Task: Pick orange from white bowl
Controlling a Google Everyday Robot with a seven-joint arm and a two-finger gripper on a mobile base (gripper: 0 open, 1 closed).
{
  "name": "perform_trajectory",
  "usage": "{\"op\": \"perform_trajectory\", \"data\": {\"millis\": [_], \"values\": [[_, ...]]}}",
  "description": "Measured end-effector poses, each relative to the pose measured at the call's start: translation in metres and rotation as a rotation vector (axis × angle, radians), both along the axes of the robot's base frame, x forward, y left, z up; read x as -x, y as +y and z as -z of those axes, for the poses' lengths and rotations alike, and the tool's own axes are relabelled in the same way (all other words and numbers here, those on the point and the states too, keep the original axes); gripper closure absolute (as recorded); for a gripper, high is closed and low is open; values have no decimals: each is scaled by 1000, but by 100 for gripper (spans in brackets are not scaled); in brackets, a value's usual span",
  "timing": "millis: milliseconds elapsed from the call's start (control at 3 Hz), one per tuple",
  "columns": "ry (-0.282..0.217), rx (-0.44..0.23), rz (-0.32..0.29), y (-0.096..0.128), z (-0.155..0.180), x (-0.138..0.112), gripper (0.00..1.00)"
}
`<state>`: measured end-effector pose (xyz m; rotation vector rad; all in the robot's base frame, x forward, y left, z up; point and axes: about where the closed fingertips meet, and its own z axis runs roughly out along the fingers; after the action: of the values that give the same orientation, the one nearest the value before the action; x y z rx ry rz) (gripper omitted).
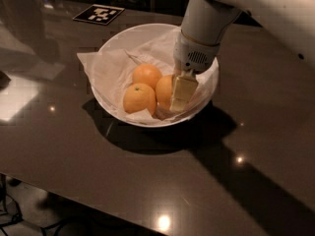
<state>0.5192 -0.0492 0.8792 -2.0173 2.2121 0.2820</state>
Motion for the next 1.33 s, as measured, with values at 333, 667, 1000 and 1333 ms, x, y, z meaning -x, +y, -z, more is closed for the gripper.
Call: {"op": "perform_trajectory", "data": {"millis": [333, 667, 1000, 1333], "values": [[-70, -81, -47, -4, -32, 19, 100], [-127, -157, -122, -7, -63, 43, 100], [-195, -230, -213, -13, -93, 75, 100], [-234, -269, -267, -17, -107, 96, 100]]}}
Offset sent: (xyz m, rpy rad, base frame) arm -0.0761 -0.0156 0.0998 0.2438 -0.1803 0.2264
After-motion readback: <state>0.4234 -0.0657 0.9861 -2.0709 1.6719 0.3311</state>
